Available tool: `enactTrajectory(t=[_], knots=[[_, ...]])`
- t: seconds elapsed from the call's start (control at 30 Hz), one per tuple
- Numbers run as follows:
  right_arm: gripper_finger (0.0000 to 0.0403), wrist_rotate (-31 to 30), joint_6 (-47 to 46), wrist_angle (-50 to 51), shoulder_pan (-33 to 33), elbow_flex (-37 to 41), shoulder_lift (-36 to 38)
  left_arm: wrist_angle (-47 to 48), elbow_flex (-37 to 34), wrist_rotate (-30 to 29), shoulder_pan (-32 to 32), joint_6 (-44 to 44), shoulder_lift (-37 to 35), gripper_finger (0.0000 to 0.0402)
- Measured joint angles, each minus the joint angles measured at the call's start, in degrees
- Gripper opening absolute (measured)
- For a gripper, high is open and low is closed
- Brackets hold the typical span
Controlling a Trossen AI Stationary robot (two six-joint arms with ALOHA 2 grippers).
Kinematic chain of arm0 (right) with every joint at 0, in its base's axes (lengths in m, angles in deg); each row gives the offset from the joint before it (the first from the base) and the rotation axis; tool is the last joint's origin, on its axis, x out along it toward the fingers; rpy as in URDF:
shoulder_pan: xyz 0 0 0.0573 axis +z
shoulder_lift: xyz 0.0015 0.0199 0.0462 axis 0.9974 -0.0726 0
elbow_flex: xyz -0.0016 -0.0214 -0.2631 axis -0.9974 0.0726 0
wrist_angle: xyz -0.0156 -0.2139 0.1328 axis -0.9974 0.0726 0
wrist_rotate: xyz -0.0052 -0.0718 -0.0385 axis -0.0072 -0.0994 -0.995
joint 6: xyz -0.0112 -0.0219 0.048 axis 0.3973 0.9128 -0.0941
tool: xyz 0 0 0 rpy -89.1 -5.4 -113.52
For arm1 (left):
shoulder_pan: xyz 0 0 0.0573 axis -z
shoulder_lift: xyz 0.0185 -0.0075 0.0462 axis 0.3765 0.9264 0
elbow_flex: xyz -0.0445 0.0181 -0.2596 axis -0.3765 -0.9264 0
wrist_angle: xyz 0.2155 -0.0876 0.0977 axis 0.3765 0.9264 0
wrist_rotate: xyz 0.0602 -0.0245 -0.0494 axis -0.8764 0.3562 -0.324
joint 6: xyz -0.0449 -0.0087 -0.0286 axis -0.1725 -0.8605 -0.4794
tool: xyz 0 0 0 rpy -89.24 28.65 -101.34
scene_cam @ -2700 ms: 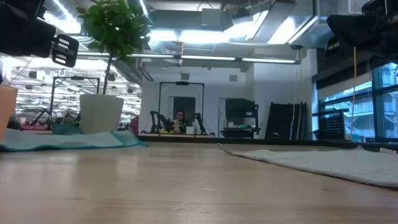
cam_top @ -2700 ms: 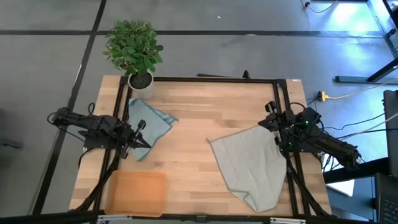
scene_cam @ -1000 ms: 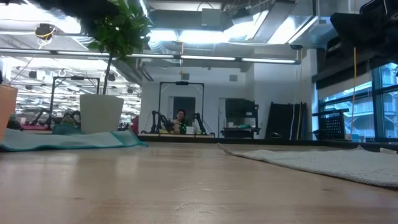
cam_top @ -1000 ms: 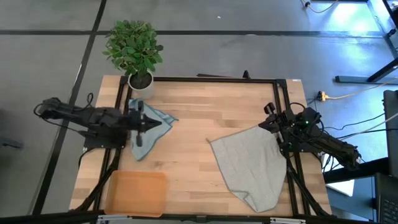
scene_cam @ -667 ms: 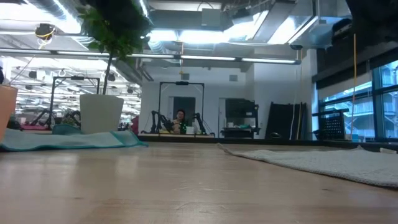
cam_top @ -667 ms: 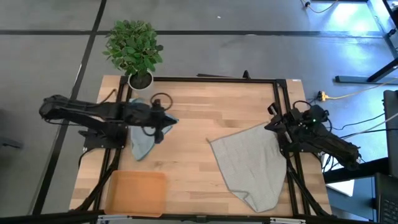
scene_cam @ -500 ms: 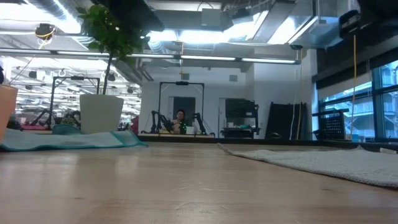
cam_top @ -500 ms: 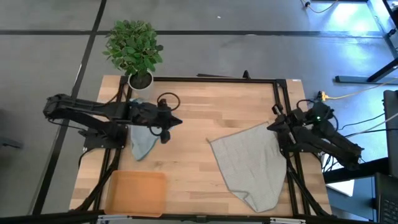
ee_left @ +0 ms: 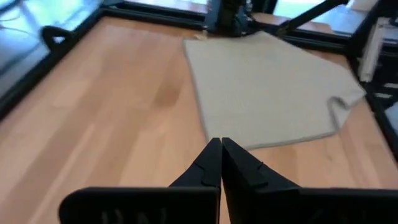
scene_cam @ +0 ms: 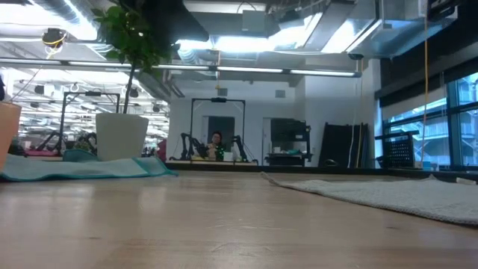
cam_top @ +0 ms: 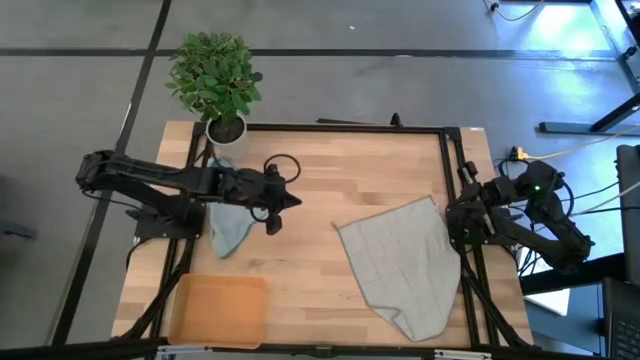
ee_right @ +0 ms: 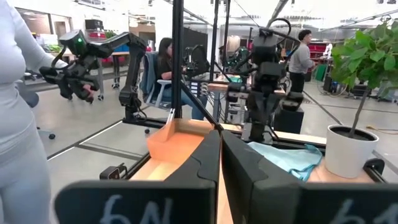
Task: Roll microfiber towels into tight, uniform cylinder then place into a basket
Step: Fold the gray microfiber towel
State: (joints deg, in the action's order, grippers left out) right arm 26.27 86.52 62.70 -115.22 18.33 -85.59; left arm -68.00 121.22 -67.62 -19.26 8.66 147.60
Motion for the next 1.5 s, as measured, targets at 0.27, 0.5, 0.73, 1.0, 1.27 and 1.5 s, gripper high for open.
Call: enactTrajectory(t=[0.27,0.5,0.73,1.0,1.27,1.5], knots=[[0.0018,0.0,-0.2,2.4,0.0,0.0,0.0,5.9,7.5,2.8,-1.9,-2.7,6.1,0.0000],[0.0018,0.0,-0.2,4.8,0.0,0.0,-0.1,6.4,12.6,1.7,-3.4,-6.7,8.9,0.0046],[0.0018,0.0,-0.2,6.2,0.0,0.0,-0.1,6.4,12.8,1.7,-4.2,-4.6,12.2,0.0101],[0.0018,0.2,-0.3,6.3,0.0,0.0,-0.1,2.9,12.8,8.0,-3.9,10.0,23.3,0.0101],[0.0018,0.2,-0.4,6.4,0.0,0.0,-0.1,-4.2,12.8,11.4,-4.0,18.8,33.2,0.0099],[0.0018,0.6,-0.3,6.4,0.0,0.0,-0.1,-9.0,12.8,12.5,-4.0,18.9,38.7,0.0100]])
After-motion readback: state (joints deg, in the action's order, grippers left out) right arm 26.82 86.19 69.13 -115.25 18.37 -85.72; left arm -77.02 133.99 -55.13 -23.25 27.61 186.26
